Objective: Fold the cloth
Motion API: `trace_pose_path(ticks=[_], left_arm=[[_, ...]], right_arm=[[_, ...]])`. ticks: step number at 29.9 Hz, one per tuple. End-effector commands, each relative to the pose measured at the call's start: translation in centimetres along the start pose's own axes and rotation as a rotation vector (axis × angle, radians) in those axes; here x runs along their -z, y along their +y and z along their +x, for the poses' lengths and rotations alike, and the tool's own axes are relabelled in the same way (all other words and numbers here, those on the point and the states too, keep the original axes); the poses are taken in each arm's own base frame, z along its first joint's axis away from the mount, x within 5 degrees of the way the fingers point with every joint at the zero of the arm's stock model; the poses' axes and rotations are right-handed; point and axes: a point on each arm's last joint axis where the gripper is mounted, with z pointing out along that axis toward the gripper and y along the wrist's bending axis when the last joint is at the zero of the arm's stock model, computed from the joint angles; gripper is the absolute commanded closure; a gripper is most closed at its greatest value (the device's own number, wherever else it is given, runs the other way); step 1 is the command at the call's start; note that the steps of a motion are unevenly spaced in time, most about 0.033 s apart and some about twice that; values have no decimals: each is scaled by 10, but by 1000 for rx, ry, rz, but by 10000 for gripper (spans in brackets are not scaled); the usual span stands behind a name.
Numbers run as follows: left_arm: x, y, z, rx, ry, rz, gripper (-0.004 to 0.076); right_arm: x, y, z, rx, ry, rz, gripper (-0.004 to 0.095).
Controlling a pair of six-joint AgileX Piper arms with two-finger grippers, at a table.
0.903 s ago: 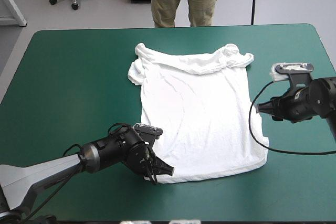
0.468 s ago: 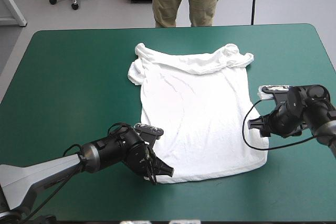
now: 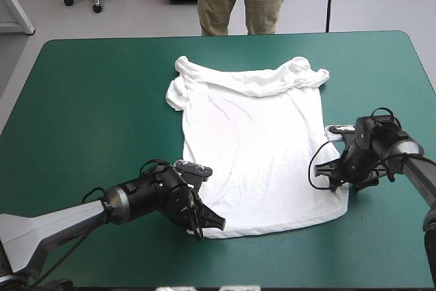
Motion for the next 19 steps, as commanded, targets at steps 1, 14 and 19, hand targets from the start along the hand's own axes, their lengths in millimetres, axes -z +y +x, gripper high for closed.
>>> trace_pose_path(ticks=[1, 14, 19], left_arm=[[-6, -3, 2, 12, 8, 21, 733], [7, 5, -17, -22, -89, -11, 733], [57, 25, -44, 20, -282, -4, 733]], right_arm=[[-1, -1, 3, -15, -38, -16, 349], [9, 5, 9, 4, -29, -77, 925], [67, 8, 6, 36, -231, -111, 925]])
